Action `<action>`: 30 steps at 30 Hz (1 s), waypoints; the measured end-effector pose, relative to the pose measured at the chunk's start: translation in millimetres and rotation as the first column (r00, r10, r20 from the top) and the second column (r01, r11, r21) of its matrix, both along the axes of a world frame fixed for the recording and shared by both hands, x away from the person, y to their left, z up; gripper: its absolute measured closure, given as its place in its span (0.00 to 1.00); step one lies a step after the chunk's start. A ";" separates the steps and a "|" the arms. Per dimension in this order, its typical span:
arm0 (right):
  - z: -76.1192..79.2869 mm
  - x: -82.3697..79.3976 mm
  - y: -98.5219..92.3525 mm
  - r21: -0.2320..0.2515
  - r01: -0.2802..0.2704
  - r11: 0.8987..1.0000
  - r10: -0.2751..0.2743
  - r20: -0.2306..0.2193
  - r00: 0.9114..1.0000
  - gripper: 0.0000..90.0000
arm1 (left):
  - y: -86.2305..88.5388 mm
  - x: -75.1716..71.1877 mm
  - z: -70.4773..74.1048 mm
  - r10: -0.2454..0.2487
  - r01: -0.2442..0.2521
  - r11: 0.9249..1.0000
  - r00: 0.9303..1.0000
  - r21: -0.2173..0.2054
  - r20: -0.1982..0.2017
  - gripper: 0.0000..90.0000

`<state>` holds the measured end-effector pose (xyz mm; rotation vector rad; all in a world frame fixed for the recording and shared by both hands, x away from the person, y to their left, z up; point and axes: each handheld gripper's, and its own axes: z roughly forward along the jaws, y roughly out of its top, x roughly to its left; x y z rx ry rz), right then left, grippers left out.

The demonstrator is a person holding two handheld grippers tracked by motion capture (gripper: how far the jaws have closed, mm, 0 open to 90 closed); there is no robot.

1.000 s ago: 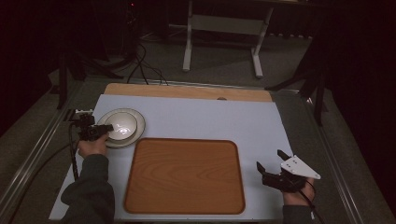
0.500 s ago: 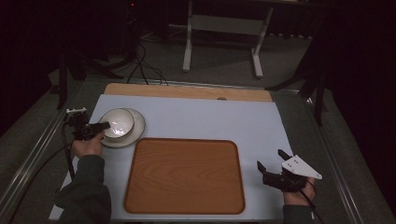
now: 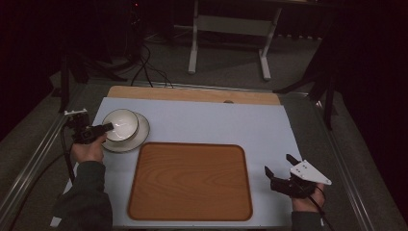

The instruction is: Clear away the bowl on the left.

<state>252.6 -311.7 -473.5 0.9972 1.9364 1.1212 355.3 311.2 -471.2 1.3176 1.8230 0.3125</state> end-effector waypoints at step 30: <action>-0.1 -0.2 0.3 0.000 0.002 1.000 -0.002 0.004 1.000 0.15 | -16.8 -26.3 24.1 -0.096 0.094 0.995 0.992 0.028 0.083 0.89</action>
